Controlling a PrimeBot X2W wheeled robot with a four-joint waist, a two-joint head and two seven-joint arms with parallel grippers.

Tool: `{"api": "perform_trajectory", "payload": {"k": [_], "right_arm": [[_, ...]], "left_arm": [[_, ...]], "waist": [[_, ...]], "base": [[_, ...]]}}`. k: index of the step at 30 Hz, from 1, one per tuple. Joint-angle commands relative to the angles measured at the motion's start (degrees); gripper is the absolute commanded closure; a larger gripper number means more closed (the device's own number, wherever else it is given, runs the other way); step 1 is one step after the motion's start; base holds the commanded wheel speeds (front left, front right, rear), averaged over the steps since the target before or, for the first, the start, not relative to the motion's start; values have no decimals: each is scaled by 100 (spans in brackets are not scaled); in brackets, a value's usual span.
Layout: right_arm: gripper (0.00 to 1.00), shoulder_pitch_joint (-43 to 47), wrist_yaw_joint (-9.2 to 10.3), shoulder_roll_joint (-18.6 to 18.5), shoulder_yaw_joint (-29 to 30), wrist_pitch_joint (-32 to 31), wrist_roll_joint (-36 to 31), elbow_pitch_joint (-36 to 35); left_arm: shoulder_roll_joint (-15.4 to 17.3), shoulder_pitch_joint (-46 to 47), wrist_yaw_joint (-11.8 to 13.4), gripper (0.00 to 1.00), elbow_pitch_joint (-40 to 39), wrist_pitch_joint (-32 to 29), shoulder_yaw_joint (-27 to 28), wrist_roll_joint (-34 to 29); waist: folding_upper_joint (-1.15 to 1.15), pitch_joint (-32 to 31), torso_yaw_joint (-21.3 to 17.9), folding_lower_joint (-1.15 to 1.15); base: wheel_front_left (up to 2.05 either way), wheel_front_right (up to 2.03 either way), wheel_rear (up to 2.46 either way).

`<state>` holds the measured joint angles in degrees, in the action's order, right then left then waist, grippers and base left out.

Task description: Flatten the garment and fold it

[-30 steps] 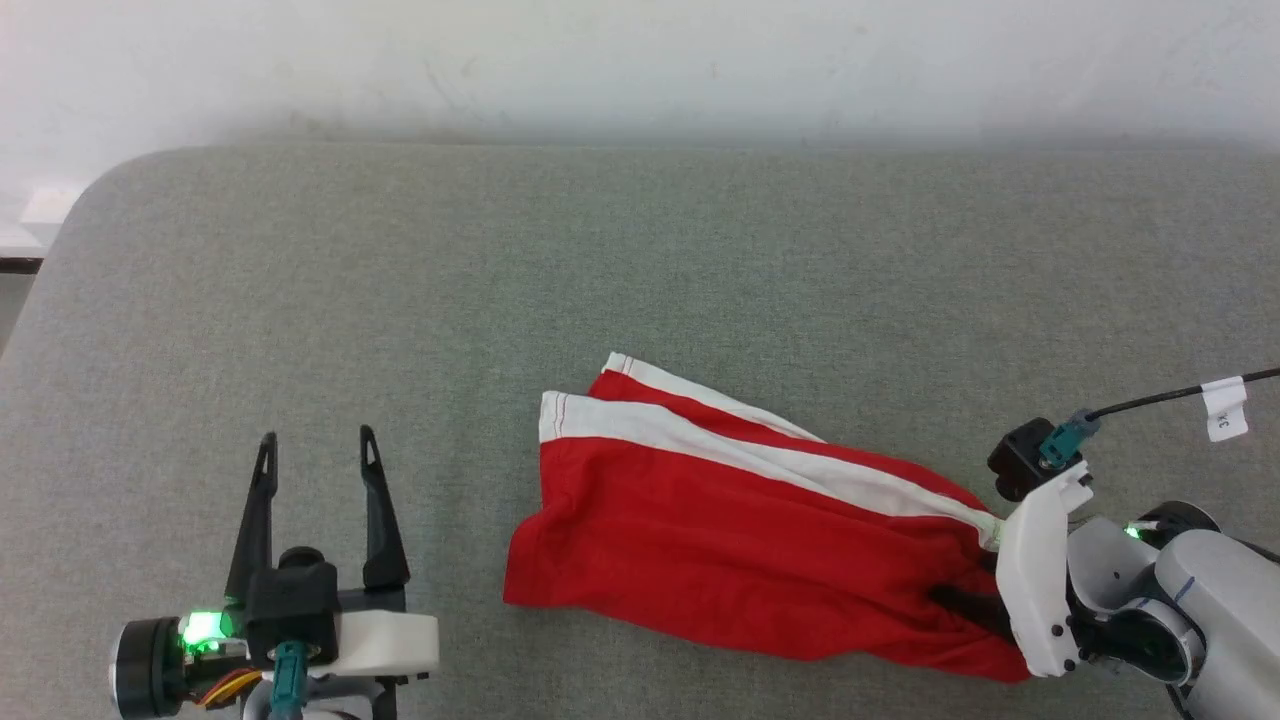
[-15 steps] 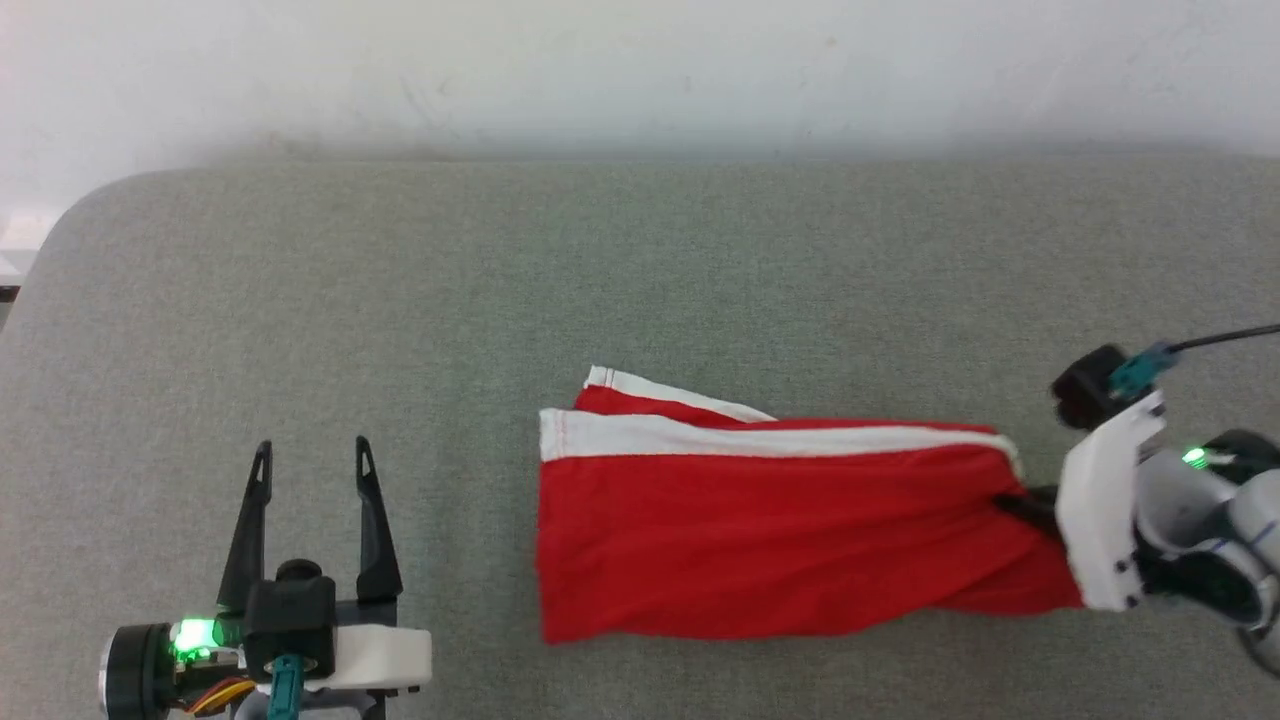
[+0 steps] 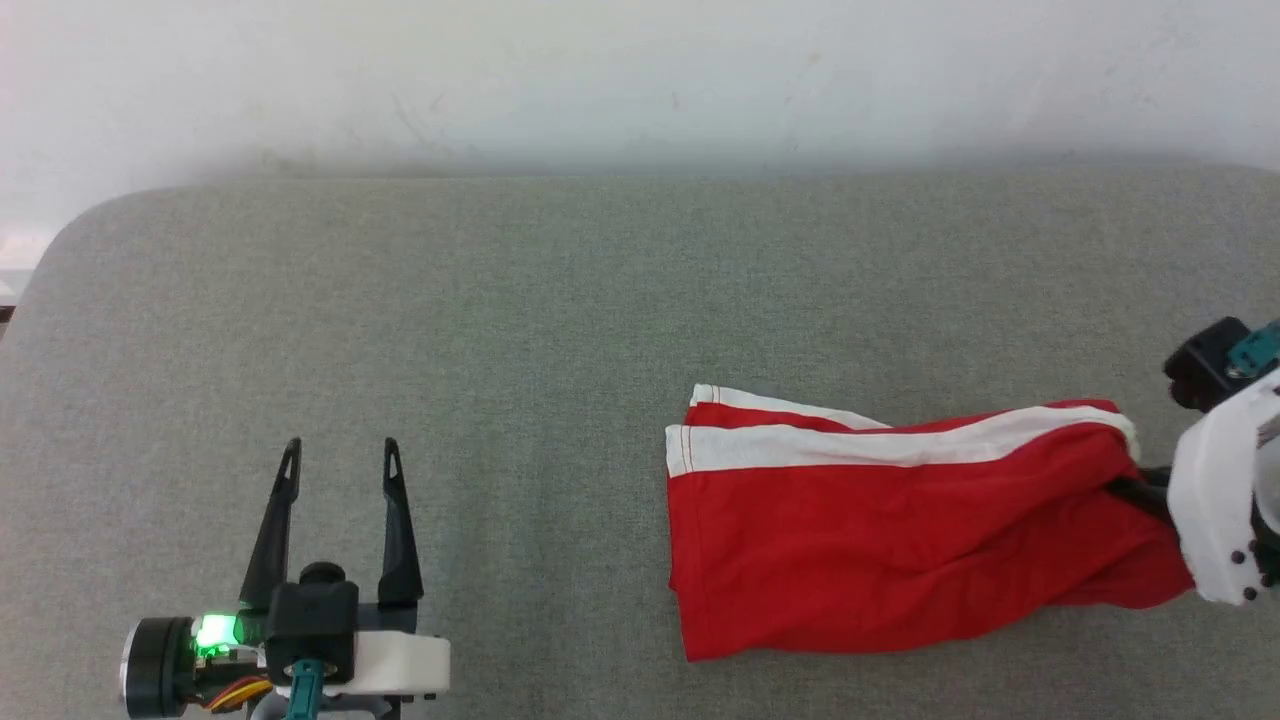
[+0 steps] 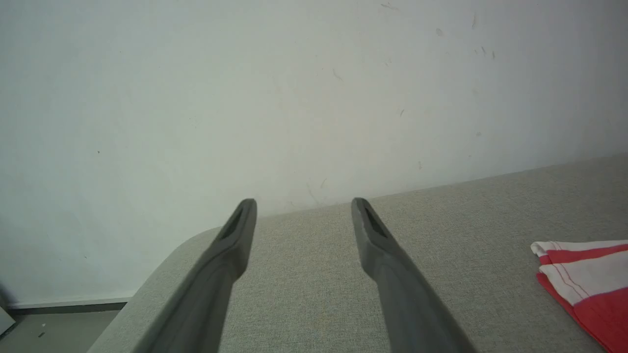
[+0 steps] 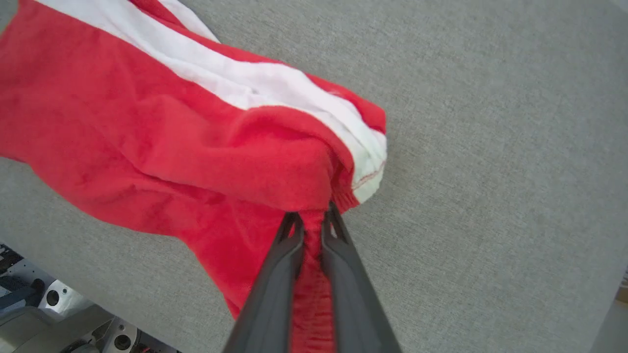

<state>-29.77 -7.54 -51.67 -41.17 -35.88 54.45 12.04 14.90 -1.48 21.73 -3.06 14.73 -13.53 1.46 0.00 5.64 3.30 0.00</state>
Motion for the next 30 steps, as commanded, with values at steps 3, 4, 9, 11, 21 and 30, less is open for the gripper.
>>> {"api": "perform_trajectory", "payload": {"k": [3,4,9,11,21,30], "right_arm": [[100,48,5,15,-9,-108,63,-702],[100,37,5,27,-25,-156,90,-909],[100,-142,5,270,-198,-430,75,-1725],[100,-286,5,464,-311,-526,32,-1854],[100,-1277,5,1764,-1124,-676,-488,-791],[100,-1547,5,2251,-2086,-392,-690,779]], "left_arm": [[-5,-104,-52,0,8,27,-1,-55],[-8,-101,-61,0,7,27,1,-55],[-57,-6,-100,0,-4,27,-19,-72],[-96,55,-111,0,-4,27,-36,-75],[-291,536,-173,0,50,27,-158,-113],[-370,731,-143,0,123,27,-169,-115]], "waist": [[0,-54,30,0],[0,-51,44,0],[0,58,161,0],[0,144,222,0],[0,631,574,0],[0,823,681,0]], "base": [[0,0,0],[0,0,0],[0,0,0],[0,0,0],[0,0,0],[0,0,0]]}}
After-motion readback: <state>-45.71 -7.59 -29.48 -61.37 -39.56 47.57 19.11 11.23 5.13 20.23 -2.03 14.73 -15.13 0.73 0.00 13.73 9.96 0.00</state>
